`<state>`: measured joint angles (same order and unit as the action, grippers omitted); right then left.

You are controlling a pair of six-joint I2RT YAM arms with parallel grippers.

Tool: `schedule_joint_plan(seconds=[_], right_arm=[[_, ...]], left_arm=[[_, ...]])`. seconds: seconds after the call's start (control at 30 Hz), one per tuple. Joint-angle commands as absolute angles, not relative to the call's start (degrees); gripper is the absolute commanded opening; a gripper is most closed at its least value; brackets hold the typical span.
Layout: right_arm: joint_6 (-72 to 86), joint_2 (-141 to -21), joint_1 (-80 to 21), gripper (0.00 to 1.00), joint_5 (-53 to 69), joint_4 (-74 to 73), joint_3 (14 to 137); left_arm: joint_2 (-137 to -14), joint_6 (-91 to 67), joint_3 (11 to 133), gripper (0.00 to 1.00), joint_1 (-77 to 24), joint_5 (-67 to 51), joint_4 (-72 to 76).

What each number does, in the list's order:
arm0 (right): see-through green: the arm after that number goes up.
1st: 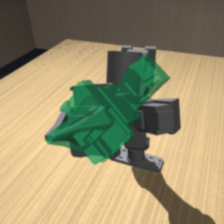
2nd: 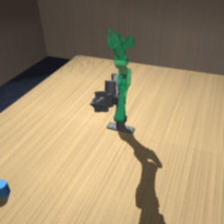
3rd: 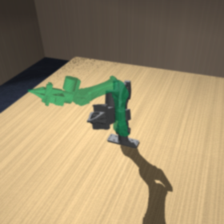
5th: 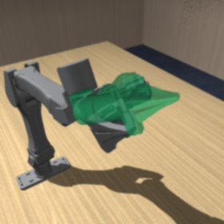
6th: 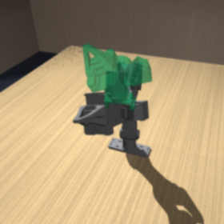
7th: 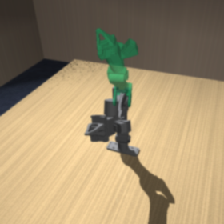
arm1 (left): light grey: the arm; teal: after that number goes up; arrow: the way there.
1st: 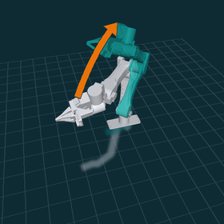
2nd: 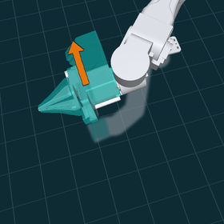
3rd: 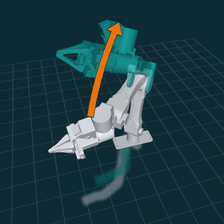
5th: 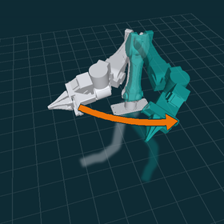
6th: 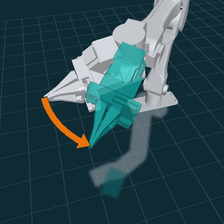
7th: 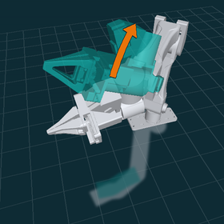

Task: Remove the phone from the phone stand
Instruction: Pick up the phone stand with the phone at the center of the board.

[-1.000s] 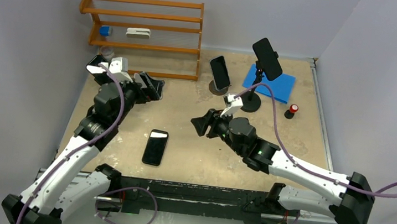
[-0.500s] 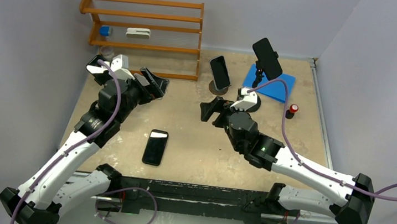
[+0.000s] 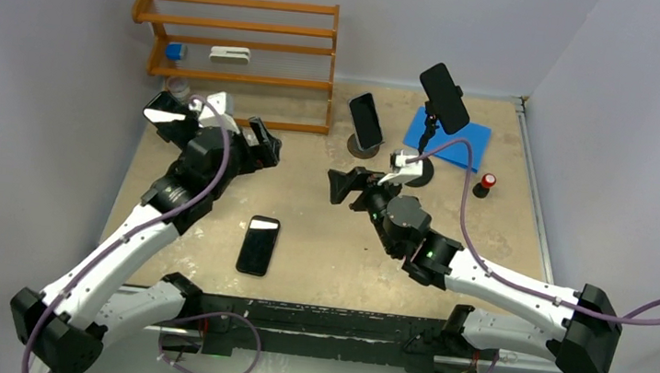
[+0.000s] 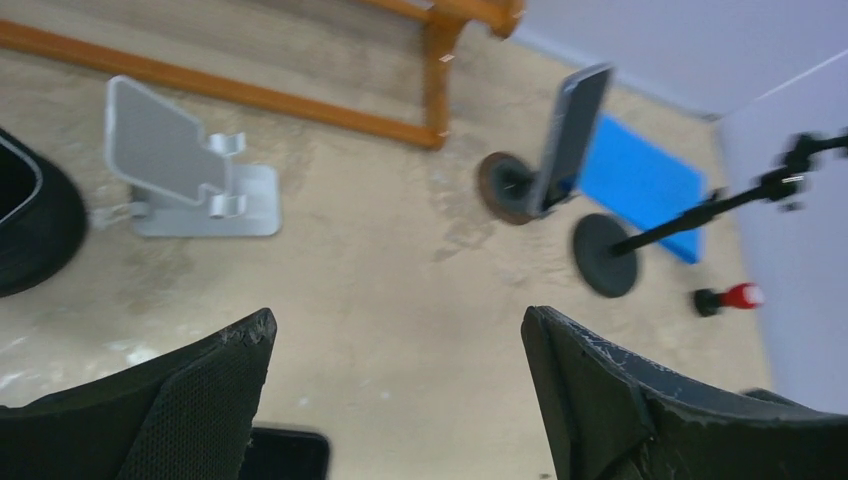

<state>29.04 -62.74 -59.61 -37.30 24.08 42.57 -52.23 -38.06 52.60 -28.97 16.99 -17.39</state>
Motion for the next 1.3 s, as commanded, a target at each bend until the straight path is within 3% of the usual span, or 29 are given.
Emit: schedule_joint_plan(seconds=[0.0,0.33,0.57,0.63,0.8,1.27], right_arm=[[24.3,-62.1,-59.7,0.92,-33.3,32.8,39.0],[22.5,-63.2,-59.7,0.89,-28.0,35.6,37.4],[22.6,-61.4,-59.7,0.89,-25.6,34.6,36.8],[22.7,-61.1,-59.6,0.89,-24.2,34.5,36.6],[23.3,-60.4,-59.7,0.88,-20.3,33.7,37.0],[25.3,-55.9,-59.7,0.87,-12.2,34.3,35.4]], left_arm=[[-57.6,-32.9,56.3,0.9,-29.1,23.1,-23.4],[-55.0,-26.7,54.1,0.92,-29.1,14.3,-19.6],[-49.0,-27.1,54.2,0.94,-28.4,16.5,-19.6],[-49.8,-28.1,56.4,0.95,-25.3,15.8,-22.9],[-51.2,-32.0,60.3,0.96,-8.7,0.7,-28.8],[-46.6,-37.1,61.5,0.98,-0.9,9.5,-40.0]])
